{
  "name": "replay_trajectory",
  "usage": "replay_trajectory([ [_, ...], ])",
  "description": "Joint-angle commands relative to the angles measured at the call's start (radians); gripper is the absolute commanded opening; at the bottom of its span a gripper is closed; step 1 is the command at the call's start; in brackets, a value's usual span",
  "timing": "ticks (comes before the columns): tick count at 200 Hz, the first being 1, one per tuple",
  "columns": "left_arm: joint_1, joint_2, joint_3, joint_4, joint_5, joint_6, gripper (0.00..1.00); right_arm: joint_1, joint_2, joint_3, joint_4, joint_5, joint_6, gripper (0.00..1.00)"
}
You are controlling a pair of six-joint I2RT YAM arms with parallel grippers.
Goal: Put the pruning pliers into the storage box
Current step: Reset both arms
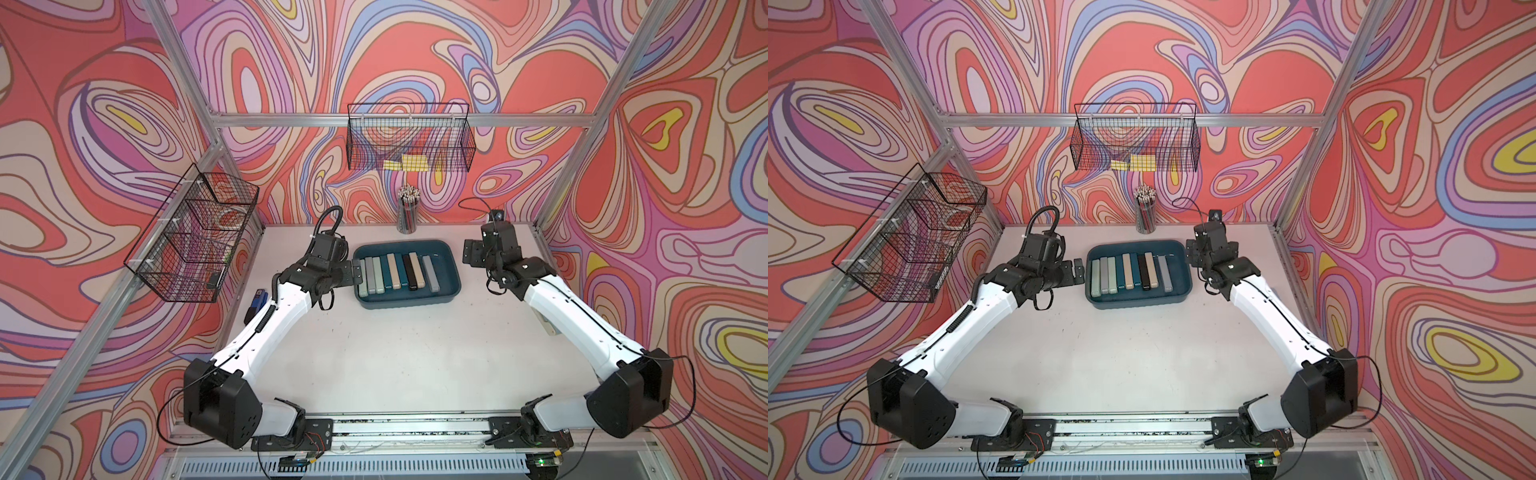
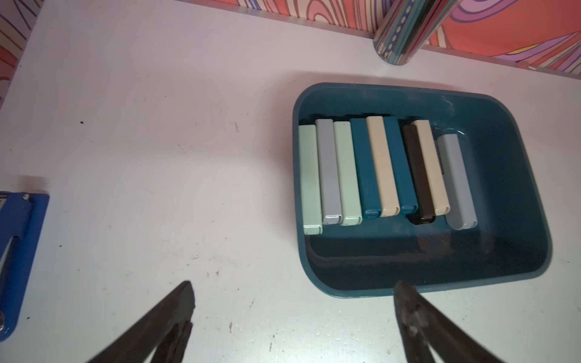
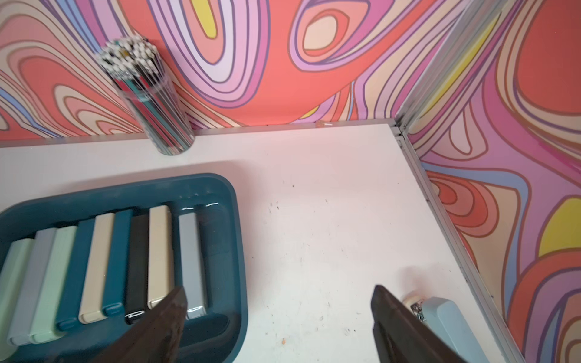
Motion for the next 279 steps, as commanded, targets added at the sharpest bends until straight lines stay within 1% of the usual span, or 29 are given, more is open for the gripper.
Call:
replay_trajectory([
  [1, 0.059, -0.051, -0.106, 0.176, 0.029, 0.151, 0.99, -0.001, -0.053, -0.194, 0.277, -0.063, -0.088, 0.98],
  [6, 0.071, -0.062, -0.144, 0.238, 0.028, 0.179, 0.99, -0.001, -0.074, -0.238, 0.339, -0.080, -0.085, 0.98],
  [9, 0.077, -0.070, -0.169, 0.275, 0.022, 0.194, 0.99, -0.002, -0.095, -0.277, 0.407, -0.081, -0.084, 0.98],
  [16, 0.094, -0.083, -0.223, 0.364, 0.009, 0.231, 0.99, -0.006, -0.128, -0.352, 0.522, -0.055, -0.102, 0.98],
  [23, 0.116, -0.090, -0.270, 0.431, 0.000, 0.266, 0.99, -0.011, -0.148, -0.396, 0.581, -0.024, -0.131, 0.98],
  [34, 0.164, -0.081, -0.310, 0.496, 0.001, 0.280, 0.99, -0.032, -0.150, -0.414, 0.593, 0.025, -0.149, 0.98],
  [45, 0.203, -0.054, -0.334, 0.547, 0.007, 0.303, 0.99, -0.076, -0.150, -0.414, 0.561, 0.005, -0.136, 0.98],
  [73, 0.225, 0.016, -0.471, 0.760, -0.027, 0.420, 0.99, -0.189, -0.135, -0.553, 0.728, -0.044, -0.116, 0.98],
  [82, 0.232, 0.027, -0.509, 0.830, -0.057, 0.443, 0.99, -0.215, -0.121, -0.582, 0.757, -0.069, -0.113, 0.98],
  [89, 0.243, 0.034, -0.539, 0.884, -0.053, 0.446, 0.99, -0.224, -0.108, -0.608, 0.806, -0.064, -0.118, 0.98],
  [102, 0.274, 0.053, -0.594, 0.997, 0.024, 0.425, 0.99, -0.241, -0.087, -0.646, 0.876, -0.068, -0.111, 0.98],
  [110, 0.285, 0.069, -0.609, 1.023, 0.068, 0.424, 0.99, -0.247, -0.070, -0.669, 0.937, -0.065, -0.120, 0.98],
  [116, 0.285, 0.078, -0.634, 1.061, 0.064, 0.422, 0.99, -0.252, -0.045, -0.689, 0.992, -0.059, -0.134, 0.98],
  [135, 0.288, 0.136, -0.787, 1.351, 0.020, 0.402, 0.99, -0.262, 0.068, -0.725, 1.122, -0.056, -0.200, 0.98],
  [145, 0.287, 0.171, -0.837, 1.478, 0.011, 0.403, 0.99, -0.266, 0.125, -0.752, 1.224, -0.046, -0.217, 0.97],
  [149, 0.287, 0.178, -0.847, 1.517, 0.010, 0.404, 0.99, -0.266, 0.125, -0.749, 1.213, -0.036, -0.215, 0.96],
  [155, 0.287, 0.166, -0.846, 1.500, 0.008, 0.400, 0.99, -0.270, 0.124, -0.751, 1.223, -0.070, -0.201, 0.96],
  [164, 0.287, 0.152, -0.833, 1.445, 0.011, 0.397, 0.99, -0.282, 0.155, -0.777, 1.337, -0.078, -0.194, 0.96],
  [170, 0.288, 0.163, -0.831, 1.458, 0.014, 0.398, 0.99, -0.293, 0.195, -0.785, 1.395, -0.089, -0.188, 0.97],
  [179, 0.288, 0.175, -0.825, 1.467, 0.013, 0.401, 0.99, -0.311, 0.256, -0.776, 1.446, -0.128, -0.185, 0.95],
  [186, 0.288, 0.161, -0.820, 1.435, 0.014, 0.398, 0.99, -0.312, 0.271, -0.767, 1.426, -0.160, -0.193, 0.93],
  [190, 0.288, 0.158, -0.820, 1.427, 0.012, 0.398, 0.99, -0.313, 0.283, -0.765, 1.437, -0.172, -0.198, 0.96],
  [199, 0.288, 0.167, -0.826, 1.457, 0.009, 0.400, 0.99, -0.313, 0.300, -0.771, 1.458, -0.185, -0.200, 0.96],
  [206, 0.288, 0.172, -0.830, 1.474, 0.008, 0.401, 0.99, -0.313, 0.302, -0.774, 1.465, -0.182, -0.204, 0.96],
  [218, 0.288, 0.164, -0.822, 1.441, 0.009, 0.398, 0.99, -0.313, 0.304, -0.770, 1.461, -0.184, -0.203, 0.94],
  [228, 0.288, 0.168, -0.826, 1.459, 0.008, 0.399, 0.99, -0.313, 0.302, -0.768, 1.453, -0.185, -0.203, 0.94],
  [235, 0.288, 0.168, -0.826, 1.462, 0.009, 0.400, 0.99, -0.312, 0.303, -0.769, 1.457, -0.186, -0.203, 0.98],
  [279, 0.288, 0.167, -0.825, 1.457, 0.008, 0.399, 0.99, -0.313, 0.301, -0.772, 1.461, -0.185, -0.203, 0.98],
])
